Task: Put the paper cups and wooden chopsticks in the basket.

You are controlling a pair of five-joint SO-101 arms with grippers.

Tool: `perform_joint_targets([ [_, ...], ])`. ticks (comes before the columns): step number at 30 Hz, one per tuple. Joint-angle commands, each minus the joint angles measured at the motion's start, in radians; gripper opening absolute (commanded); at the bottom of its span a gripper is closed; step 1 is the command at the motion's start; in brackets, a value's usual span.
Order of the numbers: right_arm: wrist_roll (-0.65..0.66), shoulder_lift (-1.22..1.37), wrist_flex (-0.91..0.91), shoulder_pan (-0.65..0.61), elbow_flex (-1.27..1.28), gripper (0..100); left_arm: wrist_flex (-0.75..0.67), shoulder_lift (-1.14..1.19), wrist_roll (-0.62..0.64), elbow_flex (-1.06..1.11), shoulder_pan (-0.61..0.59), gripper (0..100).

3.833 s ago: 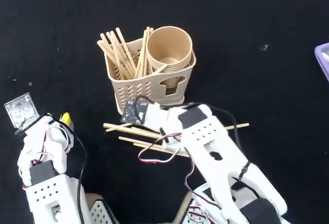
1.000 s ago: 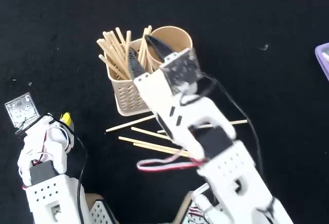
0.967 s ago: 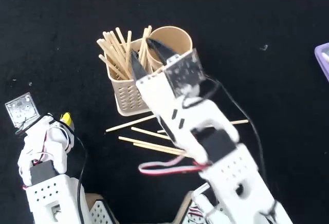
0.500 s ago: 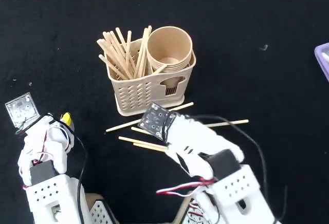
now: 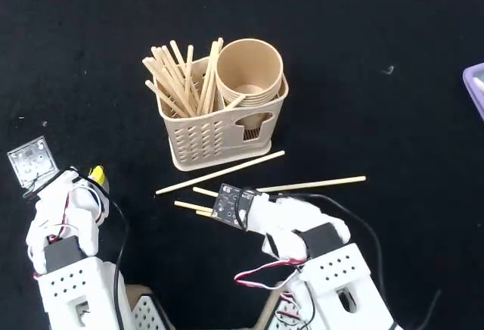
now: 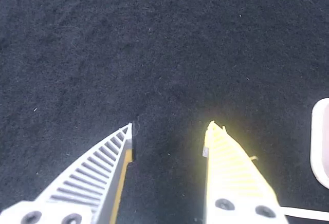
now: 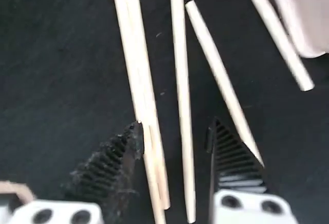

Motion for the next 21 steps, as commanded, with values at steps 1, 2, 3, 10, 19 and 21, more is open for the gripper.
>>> perform_joint_targets([
  [1,-0.032,0.12,-0.015,0.009,-0.111,20.5,-0.009,-0.008,0.005,-0.033,0.007,22],
  [2,-0.041,0.176,-0.003,0.008,-0.151,20.5,-0.009,-0.008,0.005,-0.033,0.007,22],
  [3,-0.041,0.234,0.012,-0.003,-0.191,20.5,-0.009,-0.008,0.005,-0.033,0.007,22],
  [10,-0.041,0.509,-0.041,-0.124,-0.272,20.4,-0.009,-0.008,0.005,-0.033,0.007,22],
  [19,-0.017,0.57,-0.077,-0.132,-0.274,17.0,-0.009,-0.008,0.003,-0.033,0.007,22],
  [21,0.003,0.596,-0.098,-0.126,-0.277,17.0,-0.009,-0.008,0.003,-0.033,0.007,22],
])
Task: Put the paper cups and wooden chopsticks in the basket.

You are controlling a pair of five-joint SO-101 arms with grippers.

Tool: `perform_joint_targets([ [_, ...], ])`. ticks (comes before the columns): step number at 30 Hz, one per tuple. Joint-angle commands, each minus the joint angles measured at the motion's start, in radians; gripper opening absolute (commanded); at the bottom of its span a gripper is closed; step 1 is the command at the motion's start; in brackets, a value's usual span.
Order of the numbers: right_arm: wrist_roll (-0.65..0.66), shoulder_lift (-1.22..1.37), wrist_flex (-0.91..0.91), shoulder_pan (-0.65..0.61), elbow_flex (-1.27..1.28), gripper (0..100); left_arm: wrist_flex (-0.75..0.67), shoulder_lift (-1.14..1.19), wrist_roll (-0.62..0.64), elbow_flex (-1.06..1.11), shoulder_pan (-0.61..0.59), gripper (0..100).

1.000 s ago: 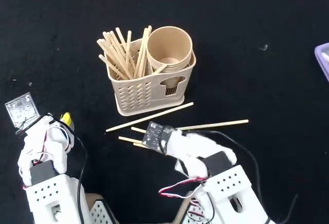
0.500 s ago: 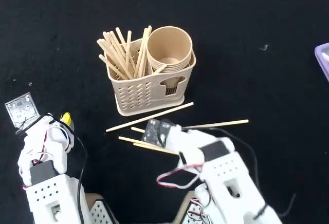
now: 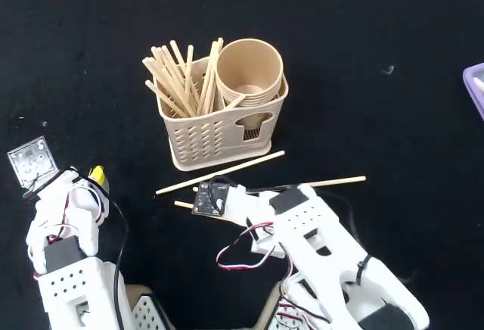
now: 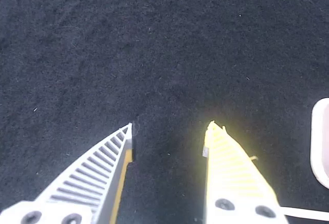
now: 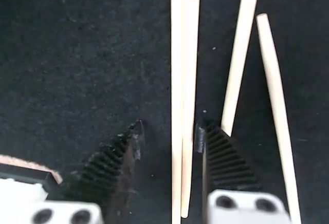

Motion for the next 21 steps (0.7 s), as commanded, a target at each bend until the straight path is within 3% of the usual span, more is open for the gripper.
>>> perform_joint_targets([
  [1,0.026,0.042,-0.057,0.003,-0.042,17.0,-0.009,-0.008,0.003,-0.033,0.007,22],
  [8,0.029,0.163,-0.12,0.011,-0.065,16.5,-0.008,-0.008,0.003,-0.033,0.007,22],
  [10,0.029,0.162,-0.12,0.011,-0.065,11.9,-0.008,-0.008,0.003,-0.033,0.007,22],
  [12,0.026,0.147,-0.12,0.011,-0.065,1.0,-0.008,-0.008,0.003,-0.033,0.007,22],
  [14,0.026,0.116,-0.114,0.012,-0.064,2.4,-0.008,-0.008,0.003,-0.033,0.007,22],
  [21,0.028,-0.139,0.127,0.011,-0.148,1.0,-0.008,-0.008,0.003,-0.033,0.007,22],
])
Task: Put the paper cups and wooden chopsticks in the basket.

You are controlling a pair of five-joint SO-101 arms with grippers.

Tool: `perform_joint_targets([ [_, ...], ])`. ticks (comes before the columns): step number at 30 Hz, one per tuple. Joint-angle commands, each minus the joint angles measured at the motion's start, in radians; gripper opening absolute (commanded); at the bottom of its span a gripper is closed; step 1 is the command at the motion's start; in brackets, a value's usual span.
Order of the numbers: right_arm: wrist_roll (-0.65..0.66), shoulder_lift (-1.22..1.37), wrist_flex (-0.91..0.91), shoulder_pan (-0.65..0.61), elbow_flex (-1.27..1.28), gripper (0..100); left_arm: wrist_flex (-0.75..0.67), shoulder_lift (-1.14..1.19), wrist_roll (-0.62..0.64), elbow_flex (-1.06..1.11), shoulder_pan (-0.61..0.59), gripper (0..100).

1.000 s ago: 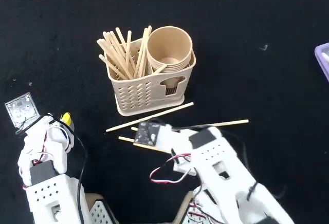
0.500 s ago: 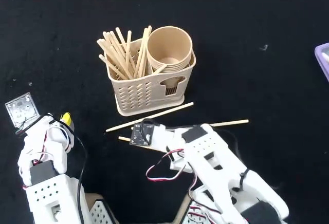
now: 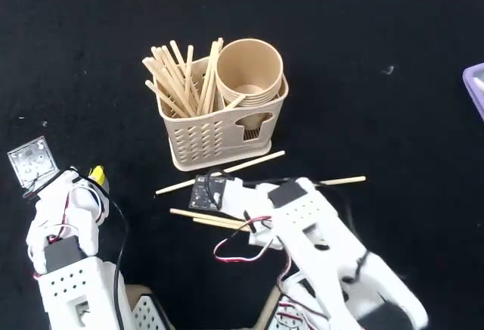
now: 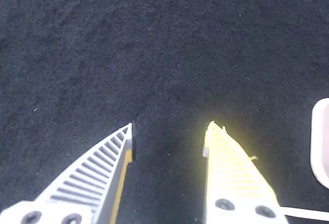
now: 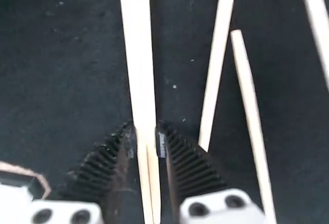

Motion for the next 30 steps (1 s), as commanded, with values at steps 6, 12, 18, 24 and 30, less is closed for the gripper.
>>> perform_joint_targets([
  [6,-0.023,-0.412,0.186,0.006,-0.165,1.0,-0.008,-0.008,0.003,-0.033,0.007,22],
  [12,-0.239,-0.555,0.19,-0.038,-0.39,1.0,-0.008,-0.008,0.003,-0.033,0.007,22],
  [18,-0.531,-0.555,-0.003,-0.074,-0.555,1.1,-0.008,-0.008,0.003,-0.033,0.007,22],
  [24,-0.715,-0.553,-0.391,-0.164,-0.552,1.1,-0.008,-0.008,0.003,-0.033,0.007,22],
  [30,-0.818,-0.463,-0.638,-0.172,-0.552,1.1,-0.008,-0.008,0.003,-0.033,0.007,22],
])
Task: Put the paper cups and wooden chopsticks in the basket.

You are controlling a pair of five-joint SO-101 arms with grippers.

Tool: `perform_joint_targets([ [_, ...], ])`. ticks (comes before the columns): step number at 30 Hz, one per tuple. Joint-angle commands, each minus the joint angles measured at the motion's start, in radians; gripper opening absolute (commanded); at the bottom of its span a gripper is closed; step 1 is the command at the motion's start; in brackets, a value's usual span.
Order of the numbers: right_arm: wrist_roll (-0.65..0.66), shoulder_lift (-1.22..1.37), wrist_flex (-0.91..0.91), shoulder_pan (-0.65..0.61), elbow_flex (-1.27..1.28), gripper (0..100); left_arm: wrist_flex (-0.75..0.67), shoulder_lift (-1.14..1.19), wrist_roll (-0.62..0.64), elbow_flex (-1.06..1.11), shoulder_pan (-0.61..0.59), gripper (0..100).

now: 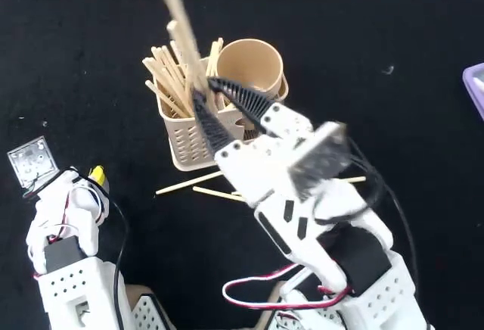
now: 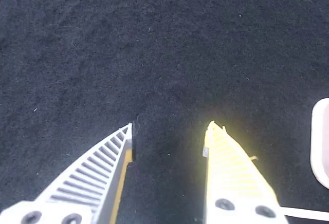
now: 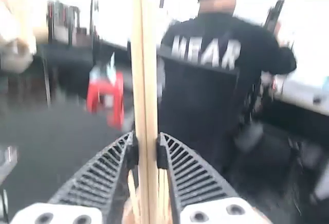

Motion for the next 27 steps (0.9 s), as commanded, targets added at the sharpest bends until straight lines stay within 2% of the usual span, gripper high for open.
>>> perform_joint_targets([
  [1,-0.064,0.102,-0.141,-0.014,-0.051,1.1,-0.008,-0.008,0.003,-0.033,0.007,22],
  [8,-0.109,0.331,-0.275,-0.008,-0.051,1.1,-0.008,-0.008,0.003,-0.033,0.007,22],
  [12,-0.109,0.437,-0.292,0.044,-0.051,1.1,-0.006,-0.008,0.003,-0.033,0.007,22],
  [21,-0.109,0.455,-0.282,0.077,0.058,1.8,-0.006,-0.008,0.003,-0.033,0.007,22],
  [26,-0.109,0.45,-0.216,0.075,0.079,20.6,-0.006,-0.008,0.003,-0.033,0.007,22],
  [27,-0.109,0.45,-0.19,0.075,0.059,21.6,-0.006,-0.008,0.003,-0.033,0.007,22],
])
